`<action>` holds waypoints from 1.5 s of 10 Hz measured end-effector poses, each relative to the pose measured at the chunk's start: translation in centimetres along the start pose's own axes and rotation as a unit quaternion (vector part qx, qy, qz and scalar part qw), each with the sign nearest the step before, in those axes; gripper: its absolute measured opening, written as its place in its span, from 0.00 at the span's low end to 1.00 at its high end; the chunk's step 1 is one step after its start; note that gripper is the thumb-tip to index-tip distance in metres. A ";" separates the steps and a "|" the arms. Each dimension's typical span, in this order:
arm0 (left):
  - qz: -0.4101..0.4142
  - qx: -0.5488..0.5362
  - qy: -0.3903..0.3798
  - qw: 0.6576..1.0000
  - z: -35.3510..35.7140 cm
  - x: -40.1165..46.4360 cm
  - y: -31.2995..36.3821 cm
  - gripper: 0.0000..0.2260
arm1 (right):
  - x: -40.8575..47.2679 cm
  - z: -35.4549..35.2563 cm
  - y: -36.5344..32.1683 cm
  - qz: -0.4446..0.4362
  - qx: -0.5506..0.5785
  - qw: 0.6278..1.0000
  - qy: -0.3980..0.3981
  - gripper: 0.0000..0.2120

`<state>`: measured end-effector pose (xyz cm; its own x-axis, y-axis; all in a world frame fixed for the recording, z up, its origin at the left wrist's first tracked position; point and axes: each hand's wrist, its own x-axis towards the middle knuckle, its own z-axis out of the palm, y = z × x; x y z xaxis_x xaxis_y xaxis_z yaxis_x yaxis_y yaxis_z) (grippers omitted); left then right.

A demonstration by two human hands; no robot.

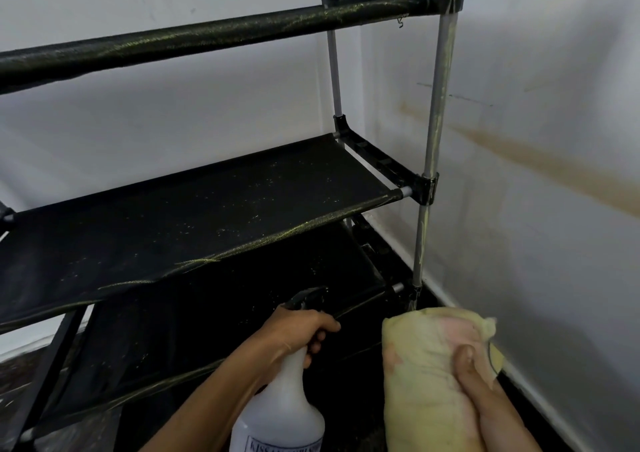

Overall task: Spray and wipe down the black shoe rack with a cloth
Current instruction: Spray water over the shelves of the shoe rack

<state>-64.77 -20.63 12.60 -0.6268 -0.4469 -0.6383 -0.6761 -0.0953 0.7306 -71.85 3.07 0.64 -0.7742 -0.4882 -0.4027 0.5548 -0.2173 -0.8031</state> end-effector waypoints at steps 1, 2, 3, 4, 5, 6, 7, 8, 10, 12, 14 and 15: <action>0.037 -0.019 -0.014 0.999 -1.3 -1.1 -1.7 0.06 | -0.5 0.1 0.5 -0.001 0.001 1.000 0.031 0.40; 0.056 -0.050 0.007 0.997 -2.7 -1.9 -3.9 0.02 | -1.9 1.6 0.0 0.007 -0.016 1.000 0.016 0.43; 0.040 -0.084 0.034 0.995 -4.2 -2.4 -6.2 0.01 | -1.6 3.1 0.5 0.010 -0.054 0.998 -0.023 0.53; 0.001 -0.115 0.066 0.991 -5.9 -2.8 -8.8 0.06 | -5.5 7.8 -0.9 0.007 -0.074 0.997 -0.019 0.57; -0.032 -0.164 0.118 0.979 -8.0 -3.1 -12.1 0.08 | -5.1 8.9 0.3 0.038 -0.061 0.996 -0.052 0.56; -0.073 -0.251 0.209 0.942 -10.2 -3.2 -15.6 0.11 | -6.1 10.8 2.5 0.085 -0.037 0.994 -0.054 0.42; -0.095 -0.259 0.288 0.917 -11.4 -4.2 -17.8 0.15 | -6.6 11.4 4.9 0.124 -0.029 0.990 -0.056 0.31; -0.110 -0.237 0.332 0.906 -12.4 -4.9 -19.3 0.15 | -7.2 12.2 6.5 0.168 -0.009 0.984 -0.050 0.31; -0.067 -0.195 0.339 0.918 -14.2 -3.7 -21.6 0.17 | -6.7 12.0 7.9 0.200 0.020 0.979 -0.033 0.43; -0.104 -0.116 0.331 0.931 -15.8 -2.4 -23.4 0.13 | -6.6 11.8 7.2 0.173 -0.017 0.981 -0.084 0.17; -0.120 -0.110 0.367 0.916 -16.6 -2.4 -25.2 0.10 | -6.5 12.3 7.5 0.191 0.025 0.981 -0.037 0.24; -0.120 -0.112 0.379 0.911 -16.7 -2.4 -25.2 0.12 | -6.3 12.8 7.4 0.195 0.039 0.980 -0.018 0.34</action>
<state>-39.77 -31.97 -0.25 0.0328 -0.8669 -0.4973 -0.6089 -0.4119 0.6779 -58.95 -6.26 2.81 -0.4880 -0.5765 -0.6553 0.8288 -0.0707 -0.5550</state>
